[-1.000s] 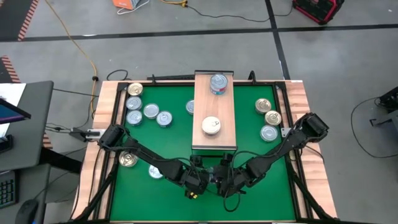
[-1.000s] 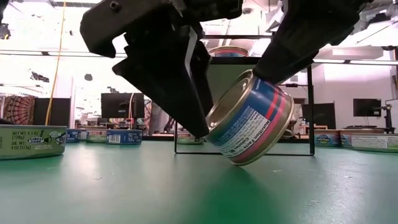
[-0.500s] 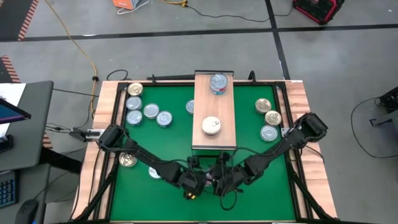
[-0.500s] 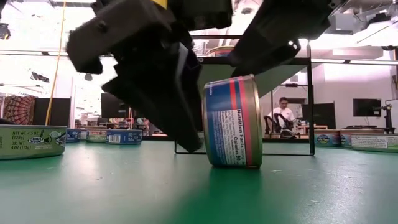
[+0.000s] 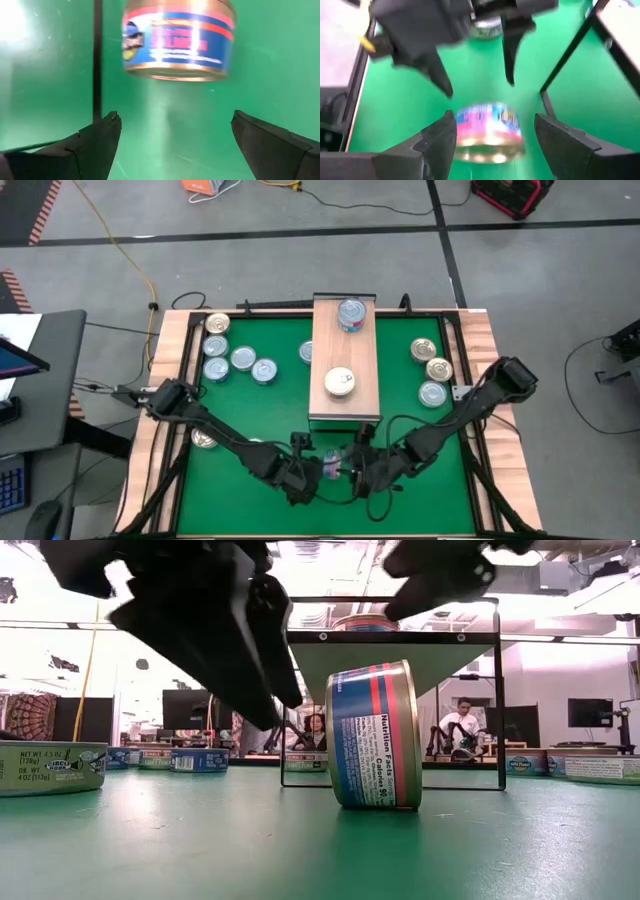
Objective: Stack canned seafood by type on shelf
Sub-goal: Stack the blue tuna can on top of the blue tuna can on the shelf
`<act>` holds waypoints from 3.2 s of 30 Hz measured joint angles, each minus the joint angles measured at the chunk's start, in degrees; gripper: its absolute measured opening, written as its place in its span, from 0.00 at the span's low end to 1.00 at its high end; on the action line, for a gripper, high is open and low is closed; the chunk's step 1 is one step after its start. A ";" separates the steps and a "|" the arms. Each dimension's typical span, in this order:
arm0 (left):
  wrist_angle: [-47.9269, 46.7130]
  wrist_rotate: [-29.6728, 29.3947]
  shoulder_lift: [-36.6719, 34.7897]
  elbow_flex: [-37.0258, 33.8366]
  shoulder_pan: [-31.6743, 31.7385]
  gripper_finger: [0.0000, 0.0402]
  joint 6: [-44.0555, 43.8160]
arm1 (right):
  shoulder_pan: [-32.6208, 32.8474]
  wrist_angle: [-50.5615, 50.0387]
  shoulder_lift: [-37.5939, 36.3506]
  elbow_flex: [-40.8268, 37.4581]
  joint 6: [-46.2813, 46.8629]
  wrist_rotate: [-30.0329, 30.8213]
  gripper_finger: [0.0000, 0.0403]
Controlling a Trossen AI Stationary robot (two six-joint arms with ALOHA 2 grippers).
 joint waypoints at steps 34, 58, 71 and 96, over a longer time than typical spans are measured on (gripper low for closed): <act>14.58 -9.46 0.94 -0.07 -1.87 0.91 12.57 | -2.43 -6.51 8.82 -0.69 4.04 12.50 0.72; 3.60 -8.15 -0.53 0.00 -3.96 0.91 9.51 | 4.19 6.82 6.98 -0.74 3.59 13.66 0.72; 15.38 -10.43 -2.05 -11.47 -5.08 0.91 7.59 | 3.45 7.44 7.03 -0.74 3.36 12.40 0.72; 33.54 17.06 -14.14 -17.63 6.91 0.91 20.58 | 11.53 -16.37 4.60 -0.68 19.07 5.37 0.72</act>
